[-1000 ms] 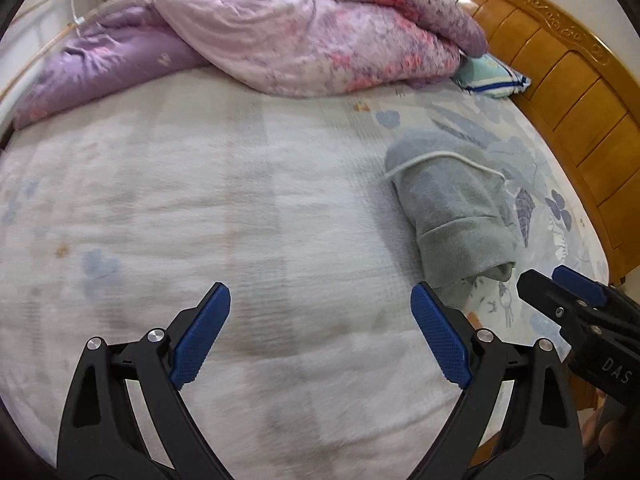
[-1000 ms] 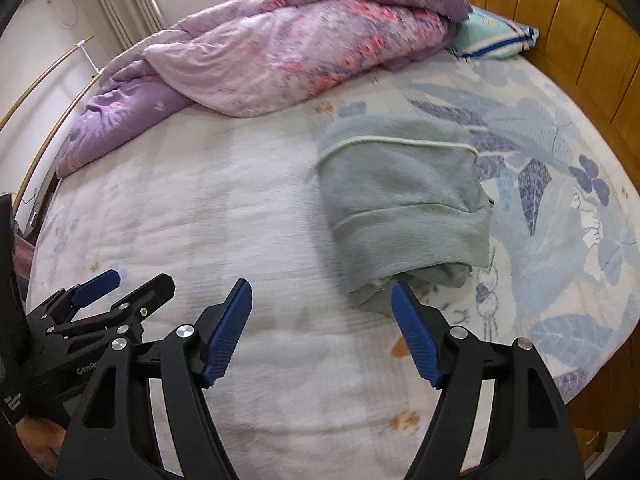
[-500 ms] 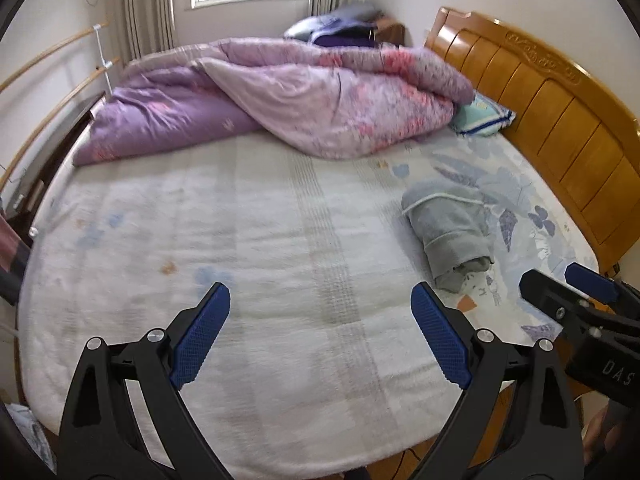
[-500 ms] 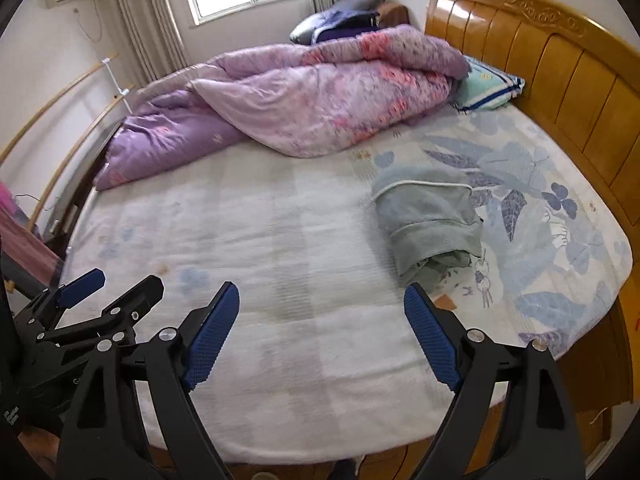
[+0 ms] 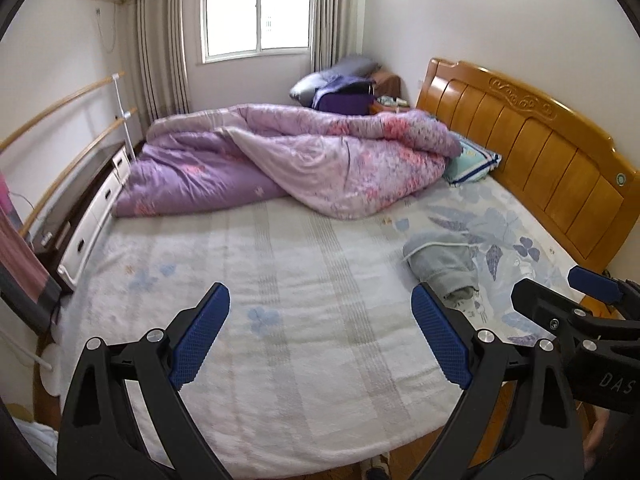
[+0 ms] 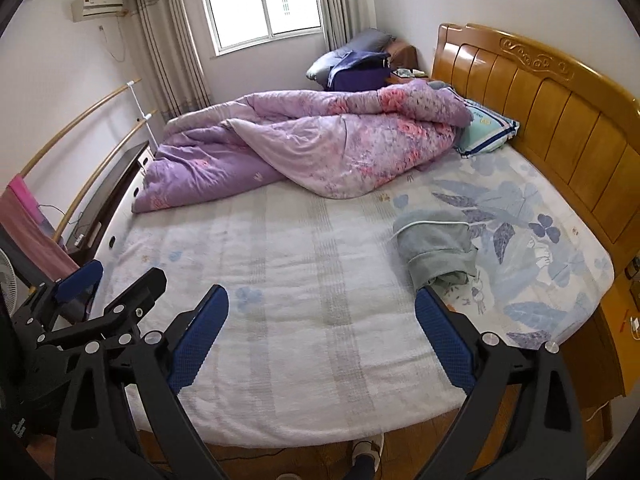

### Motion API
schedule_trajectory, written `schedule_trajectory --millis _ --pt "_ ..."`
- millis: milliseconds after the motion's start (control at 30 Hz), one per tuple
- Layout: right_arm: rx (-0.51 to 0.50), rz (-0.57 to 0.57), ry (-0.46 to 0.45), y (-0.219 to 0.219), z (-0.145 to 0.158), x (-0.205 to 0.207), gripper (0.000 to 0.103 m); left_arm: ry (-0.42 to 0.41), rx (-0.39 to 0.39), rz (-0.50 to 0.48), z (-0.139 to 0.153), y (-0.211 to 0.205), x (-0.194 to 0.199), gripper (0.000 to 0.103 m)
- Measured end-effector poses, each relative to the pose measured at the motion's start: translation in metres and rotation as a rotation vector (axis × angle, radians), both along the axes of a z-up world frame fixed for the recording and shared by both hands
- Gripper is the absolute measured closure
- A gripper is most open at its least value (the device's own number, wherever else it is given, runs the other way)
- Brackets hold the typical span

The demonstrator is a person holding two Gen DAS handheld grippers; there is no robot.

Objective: Fold large clothes

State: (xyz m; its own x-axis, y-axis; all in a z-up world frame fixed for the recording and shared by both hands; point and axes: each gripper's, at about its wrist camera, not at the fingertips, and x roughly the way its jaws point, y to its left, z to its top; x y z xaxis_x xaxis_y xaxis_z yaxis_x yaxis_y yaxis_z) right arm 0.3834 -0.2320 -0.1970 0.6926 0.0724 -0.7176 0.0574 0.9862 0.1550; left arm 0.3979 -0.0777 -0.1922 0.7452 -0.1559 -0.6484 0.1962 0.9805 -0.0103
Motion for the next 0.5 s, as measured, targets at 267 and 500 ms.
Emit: schedule_trajectory --millis 267,500 --pt "-0.035 0.005 -0.015 0.019 0.046 -0.024 0.012 -0.033 0.013 0.009 0.050 0.020 -0.029 0.010" --pt "-0.034 0.010 -0.040 0.035 0.072 -0.040 0.012 -0.066 0.016 -0.003 0.086 0.036 -0.039 0.010"
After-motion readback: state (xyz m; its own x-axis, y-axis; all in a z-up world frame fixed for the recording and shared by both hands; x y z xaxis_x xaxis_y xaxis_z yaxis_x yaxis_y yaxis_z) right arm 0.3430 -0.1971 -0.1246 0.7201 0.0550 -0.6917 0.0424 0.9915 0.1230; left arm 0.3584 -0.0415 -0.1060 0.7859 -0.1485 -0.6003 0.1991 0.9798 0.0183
